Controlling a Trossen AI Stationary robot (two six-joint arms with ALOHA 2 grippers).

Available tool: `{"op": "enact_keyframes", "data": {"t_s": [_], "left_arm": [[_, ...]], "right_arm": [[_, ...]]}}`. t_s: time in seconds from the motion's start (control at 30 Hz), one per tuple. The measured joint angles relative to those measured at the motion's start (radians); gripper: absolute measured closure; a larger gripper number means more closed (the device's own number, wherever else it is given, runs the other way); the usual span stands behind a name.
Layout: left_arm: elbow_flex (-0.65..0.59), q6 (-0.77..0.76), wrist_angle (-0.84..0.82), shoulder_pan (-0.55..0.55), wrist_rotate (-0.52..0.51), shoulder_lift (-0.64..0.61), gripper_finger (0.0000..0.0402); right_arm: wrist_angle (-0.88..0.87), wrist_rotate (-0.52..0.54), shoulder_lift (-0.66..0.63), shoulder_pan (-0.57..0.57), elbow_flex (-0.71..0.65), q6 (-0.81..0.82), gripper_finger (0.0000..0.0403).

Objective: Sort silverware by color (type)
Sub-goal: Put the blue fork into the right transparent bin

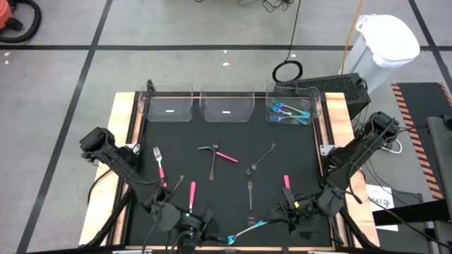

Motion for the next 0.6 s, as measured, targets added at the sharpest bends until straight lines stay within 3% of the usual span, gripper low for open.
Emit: {"op": "enact_keyframes", "data": {"t_s": [0.4,0.6], "left_arm": [[0.0,-0.046,0.011,0.0,-0.047,0.001,0.0194],[0.0,-0.052,0.011,-0.004,-0.047,0.001,0.0149]], "right_arm": [[-0.002,-0.004,0.0,0.0,0.0,-0.001,0.0397],[-0.002,-0.004,0.0,0.0,0.0,-0.001,0.0397]]}}
